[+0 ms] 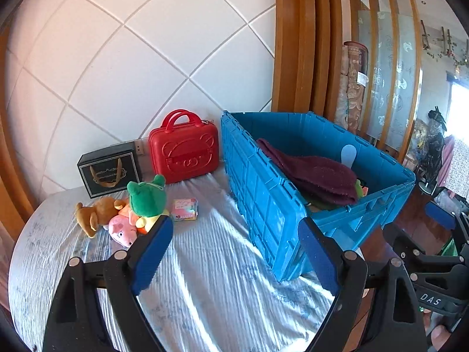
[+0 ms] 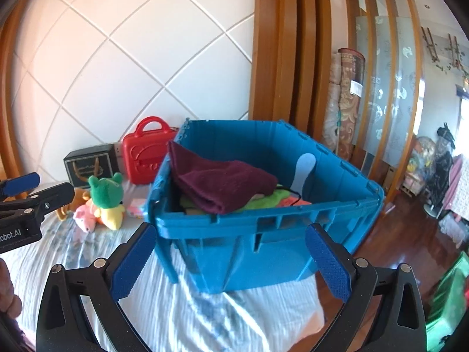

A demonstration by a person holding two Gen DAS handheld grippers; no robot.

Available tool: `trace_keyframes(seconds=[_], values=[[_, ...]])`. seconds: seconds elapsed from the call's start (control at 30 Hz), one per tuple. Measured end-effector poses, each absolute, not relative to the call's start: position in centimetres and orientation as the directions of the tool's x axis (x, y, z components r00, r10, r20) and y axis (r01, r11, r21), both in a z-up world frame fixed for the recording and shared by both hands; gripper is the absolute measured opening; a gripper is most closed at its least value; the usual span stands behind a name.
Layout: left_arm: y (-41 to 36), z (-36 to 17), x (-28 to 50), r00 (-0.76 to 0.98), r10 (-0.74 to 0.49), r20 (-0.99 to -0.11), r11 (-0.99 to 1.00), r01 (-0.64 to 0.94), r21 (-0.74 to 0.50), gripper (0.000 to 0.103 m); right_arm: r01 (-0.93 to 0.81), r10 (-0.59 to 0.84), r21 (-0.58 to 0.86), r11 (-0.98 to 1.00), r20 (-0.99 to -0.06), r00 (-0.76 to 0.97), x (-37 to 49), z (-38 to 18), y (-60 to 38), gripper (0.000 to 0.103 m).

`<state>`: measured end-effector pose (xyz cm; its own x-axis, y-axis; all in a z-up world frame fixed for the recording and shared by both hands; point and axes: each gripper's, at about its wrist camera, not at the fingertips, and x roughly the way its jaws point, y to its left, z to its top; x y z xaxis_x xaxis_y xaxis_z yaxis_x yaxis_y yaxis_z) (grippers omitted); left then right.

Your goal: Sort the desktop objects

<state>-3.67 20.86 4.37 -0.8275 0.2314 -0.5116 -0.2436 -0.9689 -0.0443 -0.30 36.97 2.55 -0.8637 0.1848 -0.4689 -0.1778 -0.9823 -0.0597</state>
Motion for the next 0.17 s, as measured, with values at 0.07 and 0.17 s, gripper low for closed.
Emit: trace_keyframes(seconds=[0.07,0.17], values=[[20.1,4.3,-3.2,-0.829,0.224,-0.512,-0.972,-0.232,-0.051,0.088,-0.172,0.180,-0.059,-0.983,-0.472,-0.863,0.1,2.5,36.1,0.103],[19.2,4.3,-2.4,-0.831,0.222,-0.510,-0.973,-0.225,-0.056,0.088,-0.166,0.173,-0.056,-0.985,-0.467,-0.867,0.7,2.7,35.3,0.103]])
